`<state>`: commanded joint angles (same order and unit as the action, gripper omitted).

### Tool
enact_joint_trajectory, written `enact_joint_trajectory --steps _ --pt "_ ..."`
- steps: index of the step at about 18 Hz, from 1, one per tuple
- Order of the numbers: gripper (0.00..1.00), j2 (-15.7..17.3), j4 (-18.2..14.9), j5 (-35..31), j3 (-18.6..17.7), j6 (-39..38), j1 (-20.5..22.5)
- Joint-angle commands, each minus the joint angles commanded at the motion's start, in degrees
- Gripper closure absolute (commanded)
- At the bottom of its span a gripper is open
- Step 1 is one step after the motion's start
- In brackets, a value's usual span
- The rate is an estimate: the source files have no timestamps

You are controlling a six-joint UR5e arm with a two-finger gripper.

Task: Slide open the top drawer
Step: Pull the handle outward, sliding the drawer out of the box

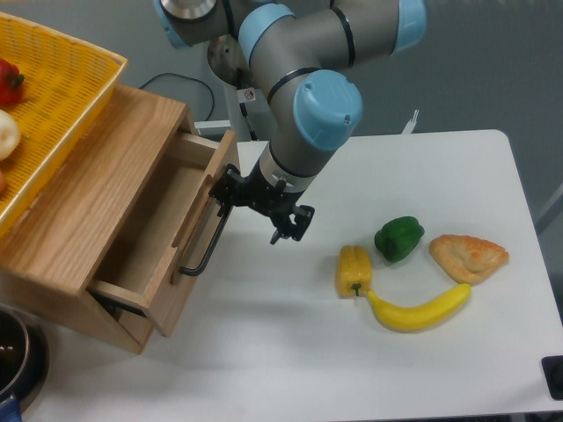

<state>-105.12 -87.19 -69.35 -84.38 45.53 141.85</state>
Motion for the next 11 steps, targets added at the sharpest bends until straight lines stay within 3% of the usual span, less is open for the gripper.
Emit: enact_joint_trajectory --steps 11 --pt "0.00 -0.4 0.0 -1.1 1.3 0.6 1.8"
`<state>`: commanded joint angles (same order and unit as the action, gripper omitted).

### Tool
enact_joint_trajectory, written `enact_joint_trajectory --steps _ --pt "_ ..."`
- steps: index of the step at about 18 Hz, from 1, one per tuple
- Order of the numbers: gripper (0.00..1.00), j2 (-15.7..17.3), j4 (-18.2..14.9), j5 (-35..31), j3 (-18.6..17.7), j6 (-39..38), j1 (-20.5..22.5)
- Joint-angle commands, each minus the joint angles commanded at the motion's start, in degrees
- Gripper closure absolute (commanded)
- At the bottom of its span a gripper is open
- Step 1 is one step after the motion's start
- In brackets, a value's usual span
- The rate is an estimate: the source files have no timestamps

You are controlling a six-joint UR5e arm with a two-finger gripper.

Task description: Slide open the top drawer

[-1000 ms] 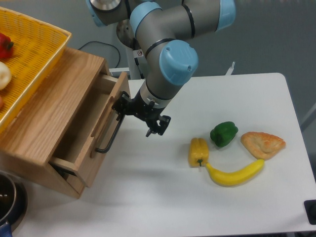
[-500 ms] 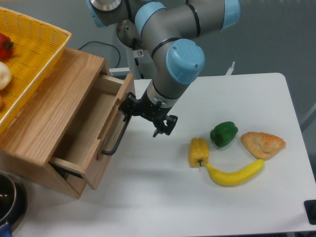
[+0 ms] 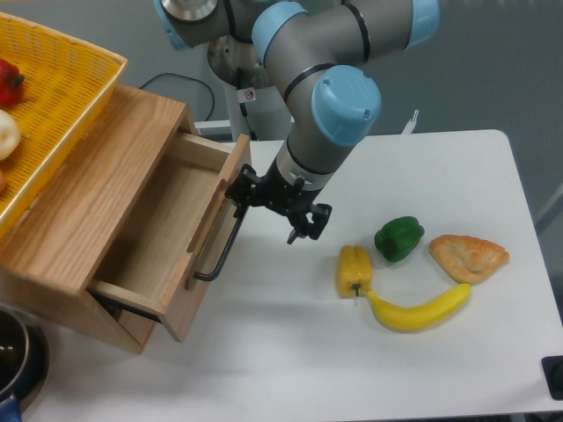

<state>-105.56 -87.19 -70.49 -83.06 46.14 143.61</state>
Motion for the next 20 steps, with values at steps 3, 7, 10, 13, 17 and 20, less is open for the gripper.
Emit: enact_joint_trajectory --steps 3,7,10,13,17,20 --pt "0.00 -0.1 0.1 -0.1 0.3 0.0 0.6" --pt "0.00 -0.1 0.4 -0.1 0.4 0.4 0.8" --pt "0.00 -0.1 0.5 -0.1 0.4 0.5 1.2" --pt "0.00 0.1 0.5 -0.2 0.4 0.5 1.1" --pt "0.00 1.0 0.2 -0.2 0.4 0.4 1.0" --pt "0.00 1.8 0.0 -0.1 0.4 0.4 0.7"
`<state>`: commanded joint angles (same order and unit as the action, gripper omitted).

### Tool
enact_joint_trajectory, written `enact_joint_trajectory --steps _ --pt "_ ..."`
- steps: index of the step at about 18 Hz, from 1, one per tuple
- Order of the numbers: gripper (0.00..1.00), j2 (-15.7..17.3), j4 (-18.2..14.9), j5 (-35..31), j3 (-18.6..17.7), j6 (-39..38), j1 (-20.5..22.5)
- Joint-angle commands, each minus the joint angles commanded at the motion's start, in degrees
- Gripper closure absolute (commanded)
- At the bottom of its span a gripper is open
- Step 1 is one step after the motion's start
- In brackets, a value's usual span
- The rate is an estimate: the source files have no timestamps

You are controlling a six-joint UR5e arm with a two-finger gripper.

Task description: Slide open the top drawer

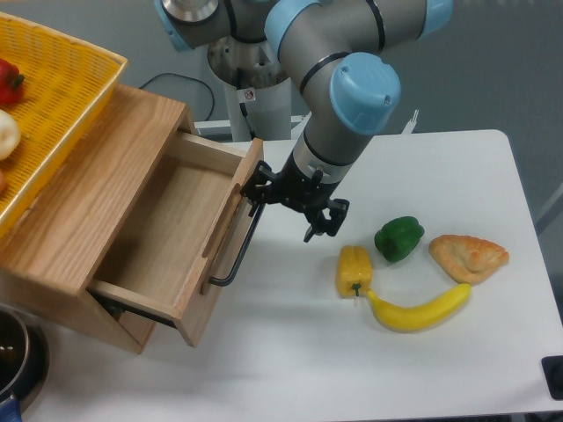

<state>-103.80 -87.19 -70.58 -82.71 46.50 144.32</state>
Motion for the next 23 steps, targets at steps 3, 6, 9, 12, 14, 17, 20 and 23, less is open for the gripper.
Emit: enact_joint_trajectory --steps 3,6,9,12,14,17,20,23 --pt "0.00 1.1 -0.2 0.0 -0.3 0.0 -0.4" --pt "0.00 1.4 -0.1 0.0 -0.3 0.0 -0.2" --pt "0.00 1.3 0.5 0.1 0.3 0.3 0.4" --pt "0.00 0.9 2.7 0.1 0.9 2.2 2.3" --pt "0.00 0.5 5.3 0.1 0.9 5.1 3.6" --pt "0.00 0.0 6.7 0.2 0.6 14.4 5.4" --pt "0.00 -0.8 9.1 -0.1 0.2 24.8 7.0" --pt "0.00 -1.3 9.3 -7.0 -0.4 33.0 7.6"
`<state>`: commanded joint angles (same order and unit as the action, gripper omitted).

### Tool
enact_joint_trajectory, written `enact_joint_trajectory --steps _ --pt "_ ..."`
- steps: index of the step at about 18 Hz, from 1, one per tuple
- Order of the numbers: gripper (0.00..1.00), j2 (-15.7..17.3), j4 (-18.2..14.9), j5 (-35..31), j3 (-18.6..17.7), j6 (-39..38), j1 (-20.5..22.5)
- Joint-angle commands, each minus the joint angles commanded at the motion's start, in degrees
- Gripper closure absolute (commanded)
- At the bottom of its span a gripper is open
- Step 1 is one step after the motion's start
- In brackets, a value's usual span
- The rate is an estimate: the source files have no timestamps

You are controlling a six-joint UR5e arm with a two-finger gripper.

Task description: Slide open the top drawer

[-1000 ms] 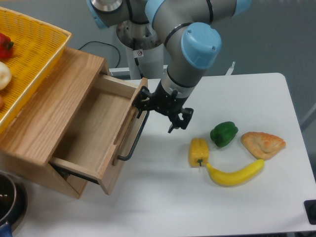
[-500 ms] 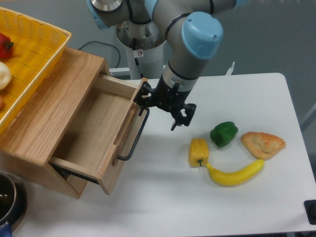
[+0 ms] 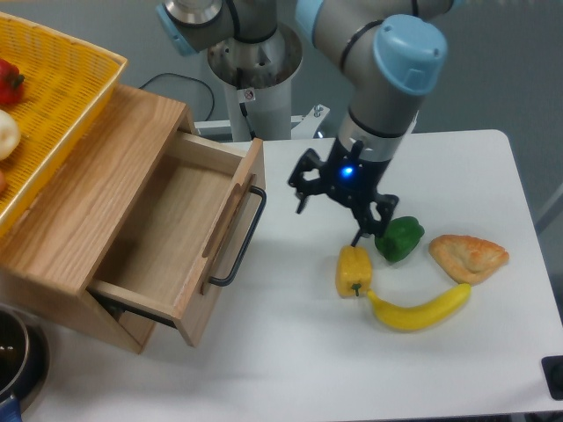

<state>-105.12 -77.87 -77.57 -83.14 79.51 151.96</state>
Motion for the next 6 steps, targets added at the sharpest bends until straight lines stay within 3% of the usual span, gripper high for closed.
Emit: enact_joint_trajectory --steps 3,6 --pt "0.00 -2.0 1.5 -7.7 0.0 10.4 -0.2" --pt "0.00 -3.9 1.7 -10.2 -0.2 15.5 0.2"
